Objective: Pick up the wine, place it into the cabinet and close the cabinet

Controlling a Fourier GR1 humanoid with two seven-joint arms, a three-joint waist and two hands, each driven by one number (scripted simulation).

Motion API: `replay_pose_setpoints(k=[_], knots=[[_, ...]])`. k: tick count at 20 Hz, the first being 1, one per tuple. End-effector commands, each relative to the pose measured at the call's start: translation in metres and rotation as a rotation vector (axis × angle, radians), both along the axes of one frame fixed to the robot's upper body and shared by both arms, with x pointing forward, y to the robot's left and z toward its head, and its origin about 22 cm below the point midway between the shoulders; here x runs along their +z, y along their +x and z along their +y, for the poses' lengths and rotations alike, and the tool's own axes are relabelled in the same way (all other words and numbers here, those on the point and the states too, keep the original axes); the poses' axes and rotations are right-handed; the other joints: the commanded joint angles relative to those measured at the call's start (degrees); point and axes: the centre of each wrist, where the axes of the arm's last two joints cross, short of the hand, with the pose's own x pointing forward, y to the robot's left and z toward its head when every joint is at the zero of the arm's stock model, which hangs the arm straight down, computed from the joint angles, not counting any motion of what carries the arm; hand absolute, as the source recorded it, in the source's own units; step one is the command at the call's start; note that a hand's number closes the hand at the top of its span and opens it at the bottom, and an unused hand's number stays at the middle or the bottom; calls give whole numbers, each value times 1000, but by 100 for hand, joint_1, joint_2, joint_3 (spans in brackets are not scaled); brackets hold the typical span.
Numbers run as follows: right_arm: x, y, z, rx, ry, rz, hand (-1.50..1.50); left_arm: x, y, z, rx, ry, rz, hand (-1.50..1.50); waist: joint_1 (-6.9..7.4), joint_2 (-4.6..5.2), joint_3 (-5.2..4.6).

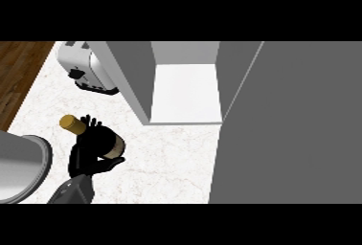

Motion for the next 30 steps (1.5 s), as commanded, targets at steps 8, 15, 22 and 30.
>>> replay_pose_setpoints(k=[8,15,22,30], knots=[[5,-22,-13,29,26,-28,-150,4,16,-18,15,-127,-66,150,-27,9,1],[2,-27,0,24,33,-3,-150,10,24,-26,-72,-135,-78,150,11,-7,1],[-3,-15,-3,11,31,-5,-150,-5,-15,5,-50,-157,18,150,63,-16,6],[-3,-15,-17,2,17,5,-150,14,-2,-21,-100,-186,-11,150,83,-31,12]])
